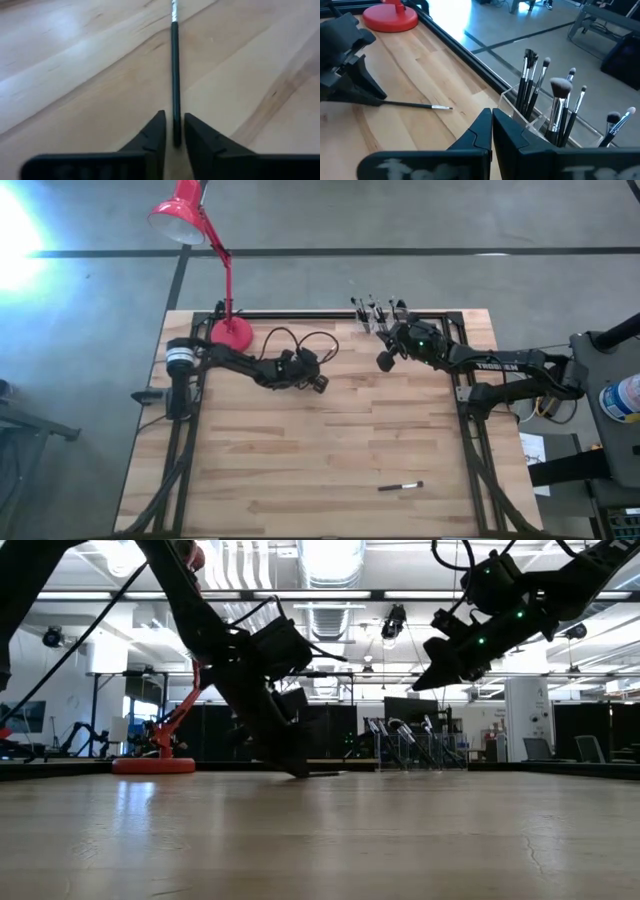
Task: Put items in baskets/containers
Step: Put the eyeshadow brush into the transparent organizer
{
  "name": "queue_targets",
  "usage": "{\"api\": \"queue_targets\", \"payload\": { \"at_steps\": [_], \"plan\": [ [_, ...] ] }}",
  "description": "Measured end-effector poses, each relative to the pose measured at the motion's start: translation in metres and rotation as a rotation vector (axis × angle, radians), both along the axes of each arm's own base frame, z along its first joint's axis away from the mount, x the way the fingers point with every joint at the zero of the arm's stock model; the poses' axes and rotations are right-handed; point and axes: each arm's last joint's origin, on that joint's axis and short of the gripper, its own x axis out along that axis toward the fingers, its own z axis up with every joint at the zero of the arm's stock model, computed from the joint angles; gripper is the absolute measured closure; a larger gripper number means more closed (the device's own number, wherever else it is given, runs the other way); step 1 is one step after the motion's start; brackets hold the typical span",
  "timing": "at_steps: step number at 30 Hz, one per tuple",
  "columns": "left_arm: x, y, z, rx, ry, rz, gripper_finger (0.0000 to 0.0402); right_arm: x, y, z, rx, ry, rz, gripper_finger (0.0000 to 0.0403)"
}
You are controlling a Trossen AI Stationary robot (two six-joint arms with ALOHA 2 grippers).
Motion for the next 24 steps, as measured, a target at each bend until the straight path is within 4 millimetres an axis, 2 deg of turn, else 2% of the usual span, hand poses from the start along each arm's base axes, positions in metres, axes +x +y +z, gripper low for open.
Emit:
{"api": "queue_targets", "payload": {
  "at_steps": [3,5,10,18,24],
  "plan": [
    [-0.006,-0.004,-0.007,-0.001,0.041,-0.028,0.0382,-0.001,0.001,-0.002,0.016,-0.004,0.0,0.0394],
    [-0.011,-0.006,-0.011,-0.001,0.051,-0.038,0.0393,-0.001,0.002,-0.005,0.041,-0.013,0.004,0.0394],
    [-0.022,-0.012,-0.022,-0.006,-0.005,-0.059,0.0398,-0.004,0.005,-0.013,0.115,-0.072,0.03,0.0394],
    [-0.037,-0.018,-0.026,-0.02,-0.253,-0.13,0.04,-0.007,0.007,-0.018,0.27,-0.236,-0.046,0.0391],
    [-0.049,-0.022,-0.025,-0.007,-0.389,-0.167,0.0401,-0.01,0.011,-0.027,0.392,-0.313,-0.117,0.0356]
  ]
}}
